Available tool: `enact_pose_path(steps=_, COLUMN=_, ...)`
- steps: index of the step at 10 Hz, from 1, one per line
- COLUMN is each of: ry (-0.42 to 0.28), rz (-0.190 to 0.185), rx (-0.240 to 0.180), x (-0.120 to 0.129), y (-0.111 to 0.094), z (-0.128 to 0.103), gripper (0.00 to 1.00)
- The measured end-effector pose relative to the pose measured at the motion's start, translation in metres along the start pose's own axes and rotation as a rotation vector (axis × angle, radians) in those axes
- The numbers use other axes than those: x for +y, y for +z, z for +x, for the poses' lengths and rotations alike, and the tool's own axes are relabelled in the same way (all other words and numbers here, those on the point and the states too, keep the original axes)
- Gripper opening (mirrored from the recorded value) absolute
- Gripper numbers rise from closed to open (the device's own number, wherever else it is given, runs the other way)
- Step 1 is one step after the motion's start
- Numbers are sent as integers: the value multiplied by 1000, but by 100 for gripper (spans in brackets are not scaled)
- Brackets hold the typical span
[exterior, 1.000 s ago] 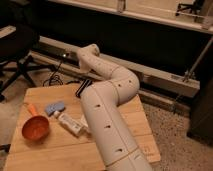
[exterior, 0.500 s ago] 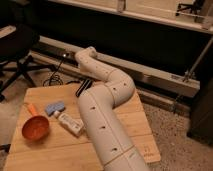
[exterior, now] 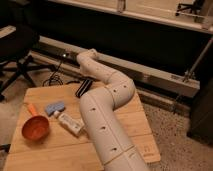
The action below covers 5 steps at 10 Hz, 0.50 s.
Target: Push the eraser across the table
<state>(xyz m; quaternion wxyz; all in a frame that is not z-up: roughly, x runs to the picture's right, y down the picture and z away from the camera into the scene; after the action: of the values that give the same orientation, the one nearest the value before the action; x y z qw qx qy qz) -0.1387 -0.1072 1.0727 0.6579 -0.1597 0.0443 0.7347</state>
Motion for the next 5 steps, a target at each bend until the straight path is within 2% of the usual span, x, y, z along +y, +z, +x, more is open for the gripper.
enact_pose_path(steps=5, ry=25, rz=-1, rx=21, x=-7, y=10, z=11, gripper=5)
